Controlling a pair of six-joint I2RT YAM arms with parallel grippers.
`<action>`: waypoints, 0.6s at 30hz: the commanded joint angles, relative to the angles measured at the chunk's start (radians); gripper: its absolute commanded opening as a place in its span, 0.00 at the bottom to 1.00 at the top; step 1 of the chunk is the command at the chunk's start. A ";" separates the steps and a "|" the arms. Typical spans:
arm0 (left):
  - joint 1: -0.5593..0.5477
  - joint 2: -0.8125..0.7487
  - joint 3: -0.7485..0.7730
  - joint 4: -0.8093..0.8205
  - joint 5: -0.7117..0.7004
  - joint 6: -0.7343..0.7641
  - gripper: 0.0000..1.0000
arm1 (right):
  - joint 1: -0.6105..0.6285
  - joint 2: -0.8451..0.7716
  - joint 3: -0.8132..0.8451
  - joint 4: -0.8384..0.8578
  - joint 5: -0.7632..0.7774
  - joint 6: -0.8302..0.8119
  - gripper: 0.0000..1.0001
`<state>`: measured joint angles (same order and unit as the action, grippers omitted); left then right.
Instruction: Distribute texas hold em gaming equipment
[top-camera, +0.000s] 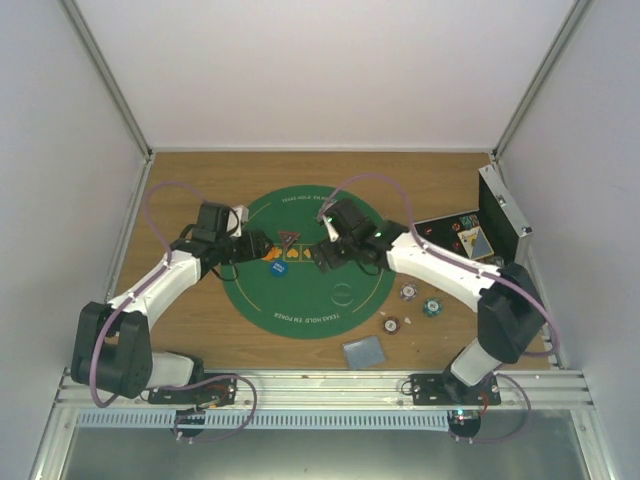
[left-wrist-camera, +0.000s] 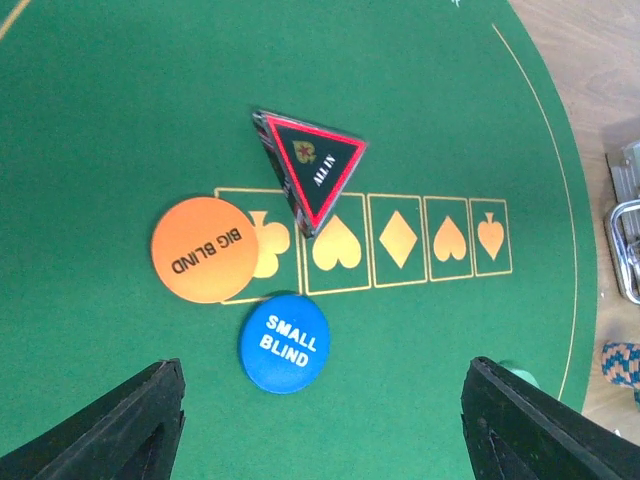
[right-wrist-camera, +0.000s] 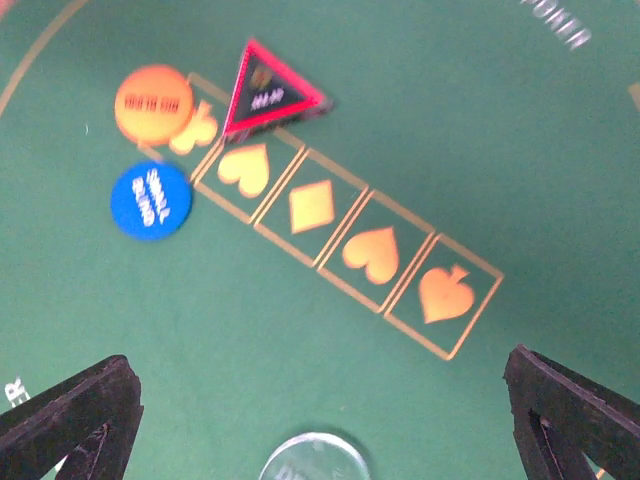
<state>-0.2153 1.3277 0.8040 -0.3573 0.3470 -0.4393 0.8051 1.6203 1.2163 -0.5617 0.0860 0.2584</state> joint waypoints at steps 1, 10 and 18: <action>-0.048 0.025 0.039 0.025 -0.039 -0.027 0.77 | -0.121 -0.064 0.014 0.085 -0.069 0.020 1.00; -0.100 0.278 0.198 0.048 -0.011 -0.031 0.71 | -0.291 -0.083 -0.040 0.180 -0.149 0.075 1.00; -0.096 0.429 0.326 -0.085 -0.153 0.042 0.66 | -0.306 -0.081 -0.097 0.230 -0.137 0.152 0.99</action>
<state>-0.3077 1.7180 1.0874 -0.3794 0.2817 -0.4412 0.5098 1.5517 1.1385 -0.3801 -0.0387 0.3614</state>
